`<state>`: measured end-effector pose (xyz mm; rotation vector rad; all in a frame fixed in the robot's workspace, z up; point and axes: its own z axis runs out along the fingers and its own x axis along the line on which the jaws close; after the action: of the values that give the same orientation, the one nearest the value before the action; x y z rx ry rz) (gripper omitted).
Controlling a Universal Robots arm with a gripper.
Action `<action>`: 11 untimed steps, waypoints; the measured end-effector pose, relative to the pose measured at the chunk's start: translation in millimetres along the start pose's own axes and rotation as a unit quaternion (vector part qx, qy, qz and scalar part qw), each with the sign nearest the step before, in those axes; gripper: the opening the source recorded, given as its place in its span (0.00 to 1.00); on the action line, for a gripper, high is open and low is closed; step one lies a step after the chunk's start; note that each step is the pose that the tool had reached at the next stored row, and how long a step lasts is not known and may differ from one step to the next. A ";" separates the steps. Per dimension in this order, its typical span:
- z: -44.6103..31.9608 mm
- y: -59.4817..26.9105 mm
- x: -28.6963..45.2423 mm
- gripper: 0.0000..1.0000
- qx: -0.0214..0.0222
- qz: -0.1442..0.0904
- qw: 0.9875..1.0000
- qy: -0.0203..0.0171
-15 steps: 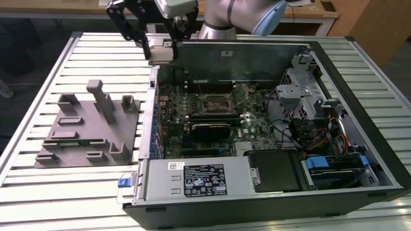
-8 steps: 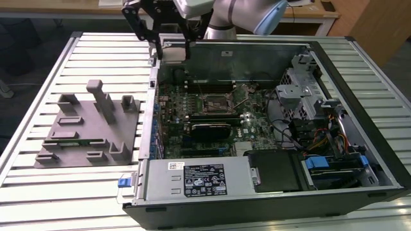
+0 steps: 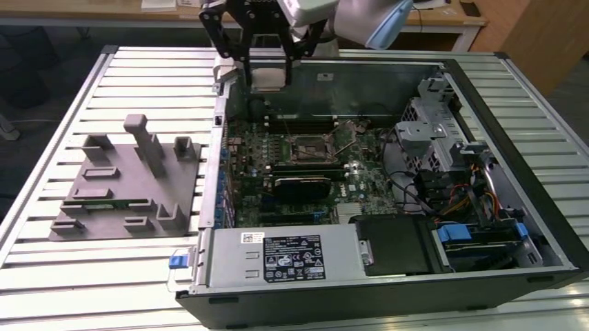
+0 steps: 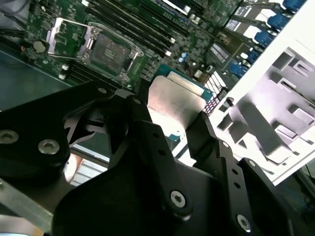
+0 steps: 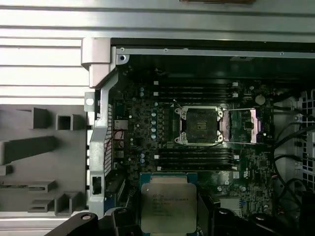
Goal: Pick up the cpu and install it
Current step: 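Pick up the cpu and move it towards the insertion slot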
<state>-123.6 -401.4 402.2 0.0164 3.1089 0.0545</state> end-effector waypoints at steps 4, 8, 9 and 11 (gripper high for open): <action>0.4 0.1 -12.1 0.54 0.000 0.000 1.000 0.000; 0.8 0.3 -23.6 0.54 0.000 0.000 1.000 0.000; 0.8 0.3 -26.5 0.54 0.000 0.000 1.000 0.000; 1.0 0.3 -32.5 0.54 0.000 0.000 1.000 0.000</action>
<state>-91.1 -401.4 402.2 0.0163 3.1089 0.0545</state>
